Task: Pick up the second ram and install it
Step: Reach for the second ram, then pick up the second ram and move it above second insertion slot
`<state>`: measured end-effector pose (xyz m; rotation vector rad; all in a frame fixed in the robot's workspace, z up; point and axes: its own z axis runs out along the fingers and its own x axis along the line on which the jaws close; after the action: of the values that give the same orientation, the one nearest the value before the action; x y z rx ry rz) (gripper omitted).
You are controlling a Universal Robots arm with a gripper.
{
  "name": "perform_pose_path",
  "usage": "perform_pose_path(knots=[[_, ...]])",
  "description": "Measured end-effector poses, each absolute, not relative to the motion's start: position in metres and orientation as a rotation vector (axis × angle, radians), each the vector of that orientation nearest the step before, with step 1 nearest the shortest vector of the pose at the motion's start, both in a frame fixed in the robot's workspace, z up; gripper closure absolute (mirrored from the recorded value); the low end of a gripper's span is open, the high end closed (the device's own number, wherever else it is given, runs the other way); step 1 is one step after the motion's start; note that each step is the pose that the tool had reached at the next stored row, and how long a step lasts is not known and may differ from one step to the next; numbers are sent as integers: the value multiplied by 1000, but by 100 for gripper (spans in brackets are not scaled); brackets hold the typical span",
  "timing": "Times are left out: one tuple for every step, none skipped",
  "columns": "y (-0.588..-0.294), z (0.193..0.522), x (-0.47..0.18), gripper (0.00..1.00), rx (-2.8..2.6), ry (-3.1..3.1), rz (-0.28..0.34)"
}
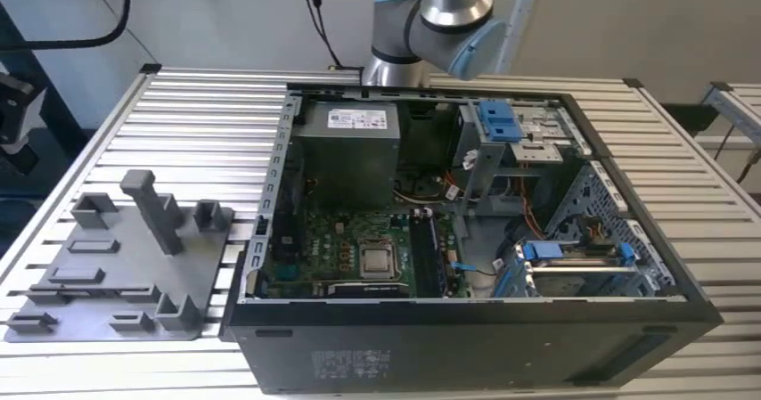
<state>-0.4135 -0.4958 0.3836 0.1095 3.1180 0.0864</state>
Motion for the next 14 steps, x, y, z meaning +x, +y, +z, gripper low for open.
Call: perform_pose_path(knots=[[-499,383,-414,89,109,3118,87],[-501,383,-414,89,110,3118,87],[-503,383,-414,89,110,3118,88],[-505,383,-414,89,110,3118,89],[-505,383,-415,89,110,3118,90],[-506,383,-416,89,110,3118,90],[-506,383,-417,89,110,3118,91],[-506,383,-417,89,110,3118,91],[-506,383,-418,89,110,3118,91],[-506,383,-418,89,109,3118,92],[-506,383,-418,89,109,3118,92],[-506,383,-418,89,110,3118,93],[-506,383,-418,89,110,3118,94],[-506,383,-418,89,110,3118,94]])
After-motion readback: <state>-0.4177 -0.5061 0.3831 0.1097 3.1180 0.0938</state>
